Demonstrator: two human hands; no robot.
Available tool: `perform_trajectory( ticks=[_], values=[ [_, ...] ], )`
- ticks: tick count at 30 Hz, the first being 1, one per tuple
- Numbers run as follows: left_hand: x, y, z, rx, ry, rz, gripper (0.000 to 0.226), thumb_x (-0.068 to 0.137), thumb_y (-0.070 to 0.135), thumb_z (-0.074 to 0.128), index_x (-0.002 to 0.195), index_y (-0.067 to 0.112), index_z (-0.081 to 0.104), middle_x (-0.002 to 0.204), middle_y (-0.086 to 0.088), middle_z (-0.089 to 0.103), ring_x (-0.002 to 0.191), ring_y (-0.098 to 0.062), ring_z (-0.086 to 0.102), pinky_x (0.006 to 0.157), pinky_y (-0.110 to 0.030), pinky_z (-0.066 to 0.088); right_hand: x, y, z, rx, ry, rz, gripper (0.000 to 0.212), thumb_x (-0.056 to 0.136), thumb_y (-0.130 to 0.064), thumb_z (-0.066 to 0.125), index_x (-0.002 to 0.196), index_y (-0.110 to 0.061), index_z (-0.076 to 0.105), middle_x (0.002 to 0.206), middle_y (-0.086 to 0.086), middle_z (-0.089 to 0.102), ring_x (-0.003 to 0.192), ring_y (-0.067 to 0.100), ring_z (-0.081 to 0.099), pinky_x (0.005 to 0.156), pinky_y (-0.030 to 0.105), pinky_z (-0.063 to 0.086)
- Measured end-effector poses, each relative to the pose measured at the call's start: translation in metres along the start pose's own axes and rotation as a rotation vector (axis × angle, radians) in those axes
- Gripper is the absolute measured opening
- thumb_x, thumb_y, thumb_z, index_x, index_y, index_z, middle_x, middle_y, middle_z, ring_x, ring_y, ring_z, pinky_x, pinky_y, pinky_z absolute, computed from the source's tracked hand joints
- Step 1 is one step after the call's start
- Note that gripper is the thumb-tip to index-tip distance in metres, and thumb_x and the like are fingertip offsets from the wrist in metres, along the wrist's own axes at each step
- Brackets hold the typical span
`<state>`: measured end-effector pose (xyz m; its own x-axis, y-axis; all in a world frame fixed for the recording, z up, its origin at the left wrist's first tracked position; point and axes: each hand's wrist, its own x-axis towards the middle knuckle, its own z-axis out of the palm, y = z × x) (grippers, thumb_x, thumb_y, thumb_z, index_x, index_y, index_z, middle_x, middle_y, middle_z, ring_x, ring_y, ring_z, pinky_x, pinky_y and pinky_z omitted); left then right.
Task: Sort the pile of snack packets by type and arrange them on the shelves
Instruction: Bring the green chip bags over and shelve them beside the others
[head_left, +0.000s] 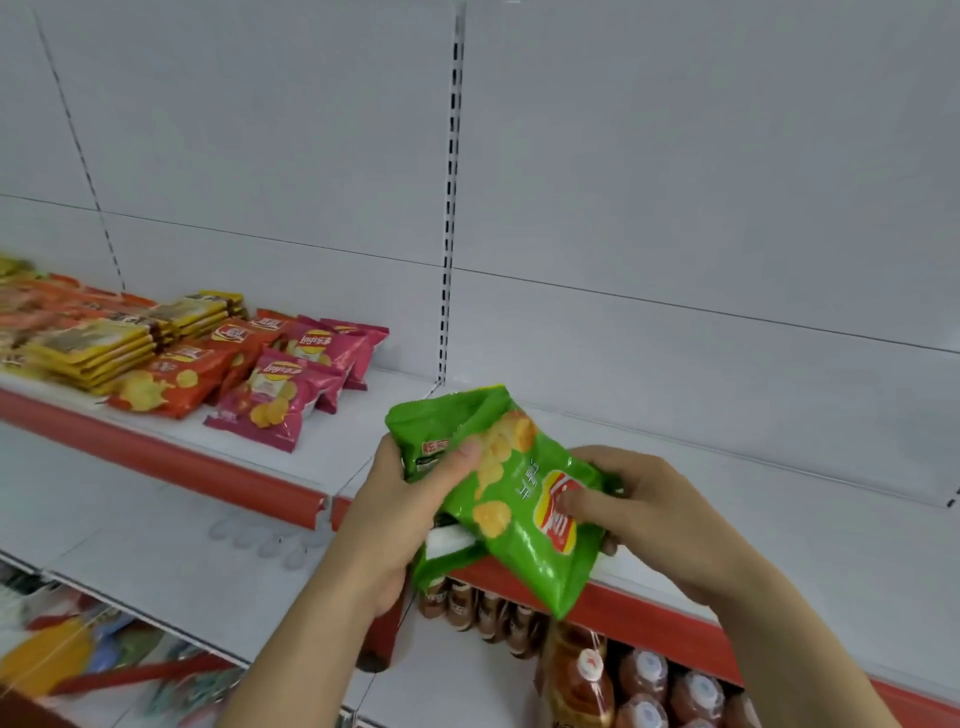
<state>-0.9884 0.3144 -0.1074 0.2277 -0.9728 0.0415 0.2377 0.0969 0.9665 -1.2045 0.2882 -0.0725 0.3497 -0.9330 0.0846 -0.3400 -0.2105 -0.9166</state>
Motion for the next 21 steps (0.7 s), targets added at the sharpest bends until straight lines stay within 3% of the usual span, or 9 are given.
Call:
perform_trajectory(
  ticks=[3, 5, 7, 9, 12, 15, 17, 19, 21],
  values=[
    [0.016, -0.003, -0.013, 0.043, 0.041, 0.031, 0.064, 0.067, 0.035, 0.085, 0.126, 0.025, 0.061, 0.115, 0.005, 0.077, 0.108, -0.018, 0.074, 0.103, -0.050, 0.054, 0.027, 0.002, 0.014, 0.149, 0.343, 0.022, 0.044, 0.083, -0.026, 0.080, 0.123, -0.035, 0.062, 0.105, -0.005, 0.072, 0.073, 0.012, 0.071, 0.060, 0.023, 0.052],
    [0.031, -0.006, -0.017, 0.017, 0.094, 0.069, 0.060, 0.071, 0.030, 0.084, 0.126, 0.026, 0.060, 0.116, 0.006, 0.077, 0.109, -0.017, 0.073, 0.099, -0.046, 0.055, 0.041, 0.007, 0.028, 0.330, 0.426, 0.055, 0.061, 0.081, -0.036, 0.080, 0.134, -0.030, 0.051, 0.110, -0.002, 0.071, 0.087, 0.016, 0.074, 0.075, 0.037, 0.060],
    [0.048, -0.007, -0.020, 0.036, 0.171, 0.135, 0.052, 0.079, 0.023, 0.084, 0.124, 0.032, 0.059, 0.114, 0.012, 0.076, 0.108, -0.012, 0.073, 0.094, -0.039, 0.056, 0.050, 0.010, 0.046, 0.427, 0.361, 0.119, 0.060, 0.079, -0.045, 0.077, 0.130, -0.022, 0.054, 0.107, 0.002, 0.074, 0.090, 0.018, 0.074, 0.082, 0.044, 0.061],
    [0.063, -0.007, -0.021, 0.104, 0.198, 0.189, 0.049, 0.085, 0.019, 0.082, 0.122, 0.039, 0.057, 0.113, 0.018, 0.075, 0.106, -0.005, 0.072, 0.091, -0.034, 0.055, 0.061, 0.012, 0.063, 0.411, 0.292, 0.138, 0.045, 0.079, -0.047, 0.075, 0.110, -0.015, 0.068, 0.096, 0.003, 0.077, 0.089, 0.018, 0.074, 0.080, 0.041, 0.062],
    [0.080, -0.006, -0.023, 0.147, 0.137, 0.171, 0.049, 0.088, 0.015, 0.079, 0.121, 0.042, 0.056, 0.112, 0.019, 0.075, 0.105, -0.004, 0.072, 0.093, -0.035, 0.054, 0.084, 0.010, 0.066, 0.494, 0.377, 0.085, 0.025, 0.086, -0.026, 0.075, 0.106, -0.013, 0.068, 0.093, 0.009, 0.076, 0.086, 0.024, 0.075, 0.073, 0.039, 0.062],
    [0.097, -0.002, -0.029, 0.081, 0.140, 0.143, 0.040, 0.095, 0.014, 0.070, 0.121, 0.041, 0.058, 0.111, 0.016, 0.076, 0.109, -0.010, 0.071, 0.098, -0.040, 0.053, 0.103, 0.005, 0.044, 0.442, 0.346, 0.021, 0.027, 0.087, -0.014, 0.075, 0.111, -0.019, 0.064, 0.091, 0.008, 0.076, 0.077, 0.023, 0.073, 0.064, 0.033, 0.057],
    [0.110, 0.001, -0.036, 0.032, 0.151, 0.131, 0.035, 0.097, 0.029, 0.069, 0.127, 0.042, 0.057, 0.117, 0.017, 0.074, 0.113, -0.010, 0.070, 0.102, -0.044, 0.052, 0.111, 0.003, 0.029, 0.277, 0.204, 0.003, 0.027, 0.087, -0.013, 0.075, 0.110, -0.024, 0.068, 0.091, 0.007, 0.076, 0.073, 0.020, 0.068, 0.065, 0.033, 0.053],
    [0.118, 0.005, -0.043, 0.059, 0.104, 0.115, 0.052, 0.085, 0.060, 0.074, 0.132, 0.049, 0.053, 0.123, 0.024, 0.070, 0.118, -0.002, 0.065, 0.106, -0.039, 0.050, 0.118, -0.003, 0.022, 0.125, 0.040, 0.014, 0.029, 0.086, -0.011, 0.075, 0.110, -0.026, 0.070, 0.093, 0.006, 0.075, 0.071, 0.016, 0.063, 0.064, 0.031, 0.051],
    [0.124, 0.008, -0.048, 0.128, 0.014, 0.099, 0.067, 0.072, 0.061, 0.082, 0.131, 0.046, 0.052, 0.118, 0.027, 0.071, 0.110, 0.004, 0.067, 0.093, -0.026, 0.054, 0.128, -0.011, 0.027, 0.036, -0.006, 0.011, 0.036, 0.084, -0.008, 0.076, 0.114, -0.027, 0.070, 0.095, 0.002, 0.076, 0.073, 0.013, 0.065, 0.062, 0.027, 0.051]
  ],
)
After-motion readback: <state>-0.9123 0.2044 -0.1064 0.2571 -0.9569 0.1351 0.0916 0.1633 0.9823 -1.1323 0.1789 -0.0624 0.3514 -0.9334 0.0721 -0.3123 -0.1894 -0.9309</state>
